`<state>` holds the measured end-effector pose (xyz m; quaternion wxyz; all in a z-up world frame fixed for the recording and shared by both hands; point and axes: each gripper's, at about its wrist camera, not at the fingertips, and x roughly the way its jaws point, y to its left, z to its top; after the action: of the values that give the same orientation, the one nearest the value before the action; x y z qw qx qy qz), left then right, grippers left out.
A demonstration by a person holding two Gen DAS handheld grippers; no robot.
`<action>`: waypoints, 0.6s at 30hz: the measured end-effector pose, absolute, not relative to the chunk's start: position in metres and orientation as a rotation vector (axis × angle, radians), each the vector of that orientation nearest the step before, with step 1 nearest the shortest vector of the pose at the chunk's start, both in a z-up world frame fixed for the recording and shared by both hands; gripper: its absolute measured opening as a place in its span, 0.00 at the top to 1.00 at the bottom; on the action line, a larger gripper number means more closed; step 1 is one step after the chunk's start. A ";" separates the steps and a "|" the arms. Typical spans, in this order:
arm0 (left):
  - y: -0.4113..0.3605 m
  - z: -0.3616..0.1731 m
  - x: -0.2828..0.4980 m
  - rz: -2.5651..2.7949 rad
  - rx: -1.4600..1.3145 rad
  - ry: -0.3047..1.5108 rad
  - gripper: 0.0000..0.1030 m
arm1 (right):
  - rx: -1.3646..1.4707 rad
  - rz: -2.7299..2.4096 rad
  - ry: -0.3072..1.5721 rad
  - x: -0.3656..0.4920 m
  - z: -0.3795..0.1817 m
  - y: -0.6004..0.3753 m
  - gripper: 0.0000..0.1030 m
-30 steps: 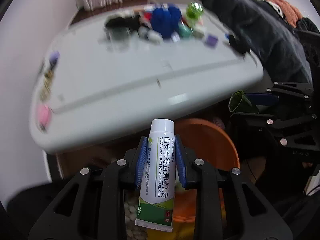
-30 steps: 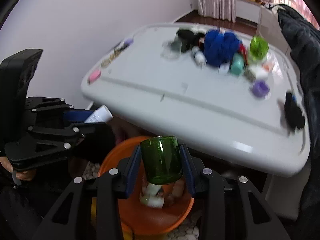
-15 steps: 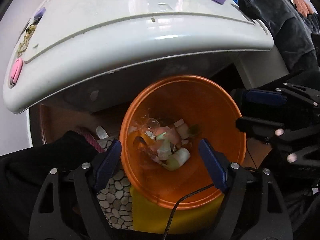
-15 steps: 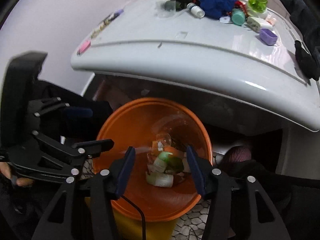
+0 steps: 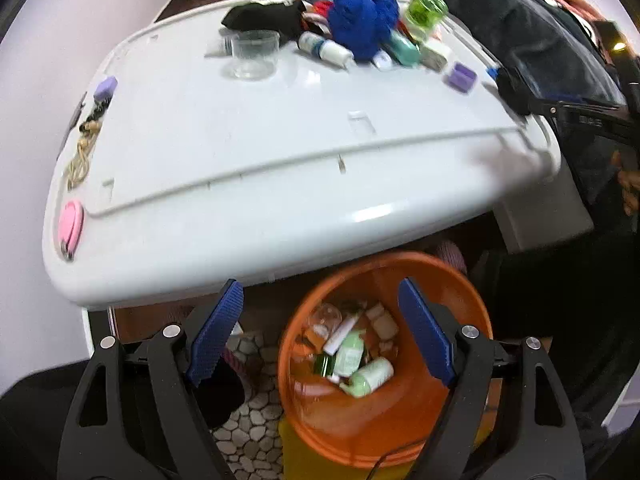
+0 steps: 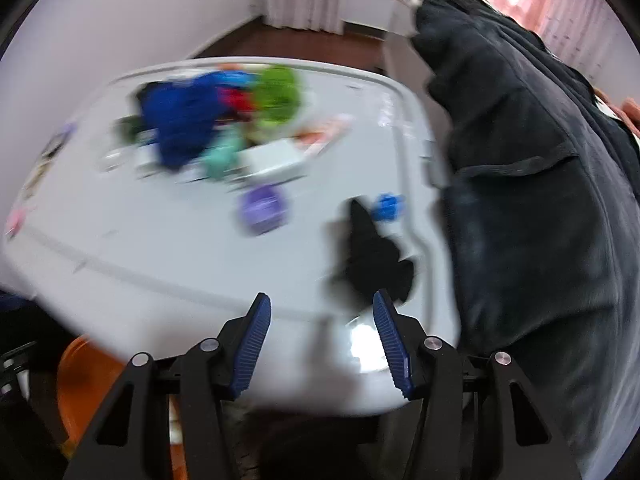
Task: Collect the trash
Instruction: 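Grasp the black sock with the right tool while the left grasps the clear plastic cup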
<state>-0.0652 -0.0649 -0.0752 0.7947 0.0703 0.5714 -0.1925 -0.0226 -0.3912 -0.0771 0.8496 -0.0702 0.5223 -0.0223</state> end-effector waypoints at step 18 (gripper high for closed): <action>-0.080 -0.083 0.021 -0.301 0.179 1.165 0.24 | 0.123 0.024 1.092 0.010 -0.094 -0.417 0.70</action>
<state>0.0206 -0.0799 -0.0826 0.8207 0.0841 0.5472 -0.1415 0.0103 -0.4170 -0.0941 0.8527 0.0583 0.5190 0.0112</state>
